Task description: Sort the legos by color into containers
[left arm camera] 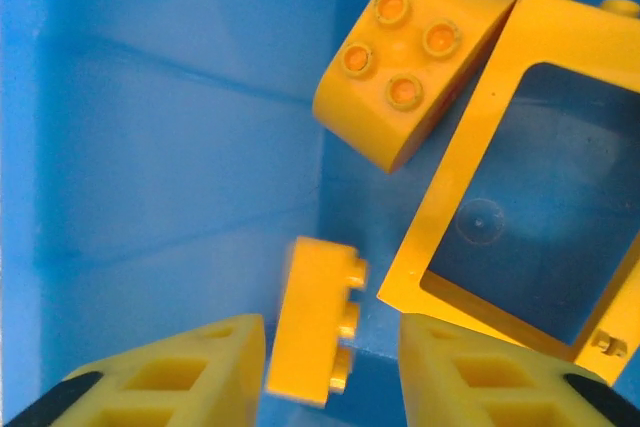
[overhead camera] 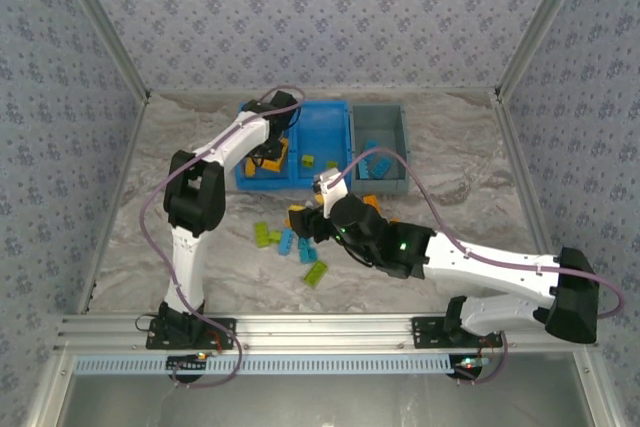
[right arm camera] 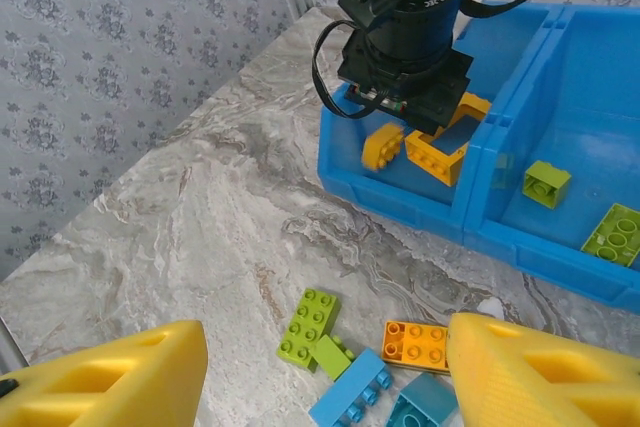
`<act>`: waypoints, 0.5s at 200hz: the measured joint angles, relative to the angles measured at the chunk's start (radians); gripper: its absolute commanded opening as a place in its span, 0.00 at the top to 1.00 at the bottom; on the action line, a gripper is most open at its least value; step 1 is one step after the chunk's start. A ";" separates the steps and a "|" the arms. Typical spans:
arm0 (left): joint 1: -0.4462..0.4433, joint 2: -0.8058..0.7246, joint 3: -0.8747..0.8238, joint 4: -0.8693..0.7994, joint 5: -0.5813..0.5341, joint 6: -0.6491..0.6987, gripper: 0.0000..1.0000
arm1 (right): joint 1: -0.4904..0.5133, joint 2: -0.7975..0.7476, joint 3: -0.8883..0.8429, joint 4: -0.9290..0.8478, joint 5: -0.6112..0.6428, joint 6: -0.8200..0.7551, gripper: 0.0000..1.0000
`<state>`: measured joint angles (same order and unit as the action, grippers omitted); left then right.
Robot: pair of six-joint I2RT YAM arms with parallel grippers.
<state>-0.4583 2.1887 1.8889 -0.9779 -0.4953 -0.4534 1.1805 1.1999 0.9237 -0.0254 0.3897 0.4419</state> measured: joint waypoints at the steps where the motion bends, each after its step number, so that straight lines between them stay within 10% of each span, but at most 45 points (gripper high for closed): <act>1: 0.000 0.000 0.000 0.000 0.000 0.002 0.45 | 0.000 0.000 -0.001 0.000 0.000 0.001 0.33; 100: -0.097 -0.247 -0.097 0.016 0.010 -0.056 0.35 | 0.001 -0.085 -0.044 -0.119 0.082 0.023 0.33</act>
<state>-0.5556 1.9419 1.7916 -0.9623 -0.4858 -0.5098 1.1816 1.1149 0.8795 -0.1440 0.4713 0.4648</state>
